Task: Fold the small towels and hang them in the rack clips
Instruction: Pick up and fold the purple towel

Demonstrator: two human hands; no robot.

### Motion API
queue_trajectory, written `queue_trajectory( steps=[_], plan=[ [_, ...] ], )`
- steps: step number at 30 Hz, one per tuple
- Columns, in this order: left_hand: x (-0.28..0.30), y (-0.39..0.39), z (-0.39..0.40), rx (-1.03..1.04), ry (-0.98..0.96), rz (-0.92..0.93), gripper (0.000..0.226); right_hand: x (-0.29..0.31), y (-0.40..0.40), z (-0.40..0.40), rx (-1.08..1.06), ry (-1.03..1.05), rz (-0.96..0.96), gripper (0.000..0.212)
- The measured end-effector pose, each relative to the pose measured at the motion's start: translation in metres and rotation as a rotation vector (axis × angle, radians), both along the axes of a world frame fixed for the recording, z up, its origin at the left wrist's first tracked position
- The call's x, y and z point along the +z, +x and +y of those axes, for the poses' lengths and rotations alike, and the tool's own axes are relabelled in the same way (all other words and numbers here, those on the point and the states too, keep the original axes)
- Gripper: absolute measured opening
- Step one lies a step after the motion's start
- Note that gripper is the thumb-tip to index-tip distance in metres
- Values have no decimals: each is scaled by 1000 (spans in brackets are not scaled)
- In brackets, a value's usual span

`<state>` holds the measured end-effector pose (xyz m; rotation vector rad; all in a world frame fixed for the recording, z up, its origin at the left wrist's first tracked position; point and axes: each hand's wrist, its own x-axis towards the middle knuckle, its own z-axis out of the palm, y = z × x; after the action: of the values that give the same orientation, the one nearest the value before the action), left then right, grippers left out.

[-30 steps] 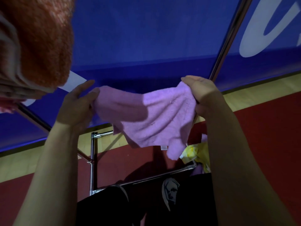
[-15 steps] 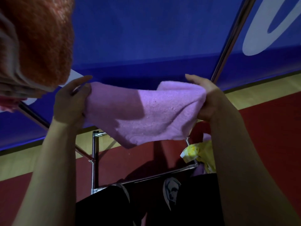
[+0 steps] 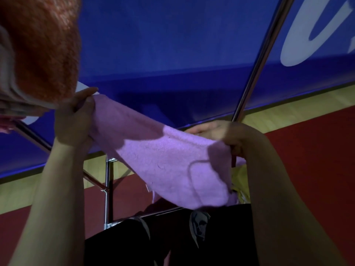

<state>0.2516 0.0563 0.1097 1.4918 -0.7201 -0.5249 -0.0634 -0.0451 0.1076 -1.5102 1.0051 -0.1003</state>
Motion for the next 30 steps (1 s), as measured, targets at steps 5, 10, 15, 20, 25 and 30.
queue_trajectory(
  steps=[5, 10, 15, 20, 25, 30],
  plan=[
    [-1, -5, 1, 12, 120, -62, 26, -6, -6, -16, -344, -136, -50, 23],
    [1, -4, 4, -1, 189, -131, 28, -7, -7, -17, -343, -117, -207, 22],
    [-2, 0, 4, 7, 228, -206, 29, -8, -14, -25, -551, -295, -361, 24],
    [-2, 2, 9, 10, 217, -191, 28, 0, -15, -25, -719, -492, -501, 21],
    [-4, 3, 6, 85, 250, -191, 23, 2, -6, -27, -733, -587, -477, 21],
    [-6, 3, 5, 103, 308, -233, 20, 7, -3, -26, -720, -575, -464, 20]
  ],
)
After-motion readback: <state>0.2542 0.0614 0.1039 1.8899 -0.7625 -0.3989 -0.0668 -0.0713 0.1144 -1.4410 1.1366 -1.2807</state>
